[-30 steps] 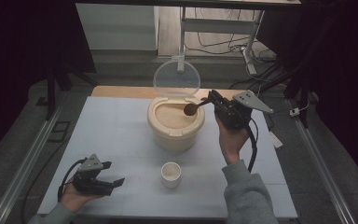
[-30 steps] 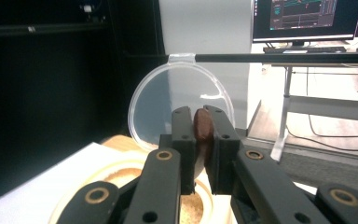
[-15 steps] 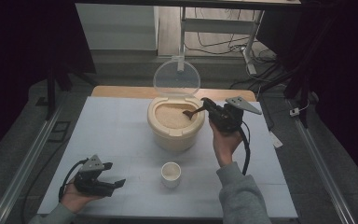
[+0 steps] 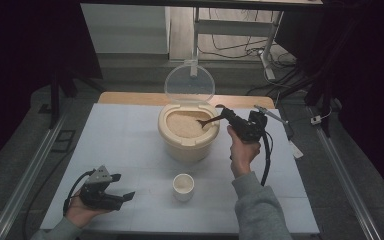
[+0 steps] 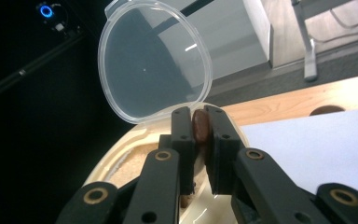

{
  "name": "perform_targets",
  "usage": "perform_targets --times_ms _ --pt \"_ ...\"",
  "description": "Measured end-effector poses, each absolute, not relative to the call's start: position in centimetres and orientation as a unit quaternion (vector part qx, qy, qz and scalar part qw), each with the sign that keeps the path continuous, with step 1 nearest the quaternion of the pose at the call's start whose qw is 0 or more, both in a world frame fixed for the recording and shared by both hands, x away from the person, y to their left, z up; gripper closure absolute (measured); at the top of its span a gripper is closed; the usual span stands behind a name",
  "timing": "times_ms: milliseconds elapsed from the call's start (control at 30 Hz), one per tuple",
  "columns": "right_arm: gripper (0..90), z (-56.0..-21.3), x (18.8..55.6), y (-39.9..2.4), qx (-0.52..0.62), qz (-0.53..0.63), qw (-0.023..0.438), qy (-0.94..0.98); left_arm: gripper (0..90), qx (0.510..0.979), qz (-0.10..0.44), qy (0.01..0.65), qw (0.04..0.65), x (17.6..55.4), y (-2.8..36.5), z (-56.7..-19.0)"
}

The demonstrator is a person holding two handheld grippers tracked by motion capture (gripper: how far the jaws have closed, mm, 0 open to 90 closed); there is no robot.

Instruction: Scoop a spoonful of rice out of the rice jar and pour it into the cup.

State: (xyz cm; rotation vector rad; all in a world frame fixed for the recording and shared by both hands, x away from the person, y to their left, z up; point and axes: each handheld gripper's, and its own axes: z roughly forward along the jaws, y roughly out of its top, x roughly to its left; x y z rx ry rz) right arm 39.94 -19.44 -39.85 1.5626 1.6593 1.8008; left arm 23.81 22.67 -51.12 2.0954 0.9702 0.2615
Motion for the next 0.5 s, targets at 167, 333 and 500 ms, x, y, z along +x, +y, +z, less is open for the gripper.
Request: perform_targets --times_ms 167,333,500 --pt "83.6 -39.9 39.9 -19.6 0.543 0.620 0.107 0.556 16.0 0.828 0.103 0.383 0.396 23.9 22.6 -51.2" --pt "83.8 -40.0 40.1 -20.4 0.558 0.633 0.075 0.531 16.1 0.828 0.103 0.383 0.395 23.9 22.6 -51.2" --pt "83.8 -40.0 40.1 -21.0 0.570 0.635 0.058 0.518 16.2 0.829 0.105 0.381 0.396 23.8 22.6 -51.1"
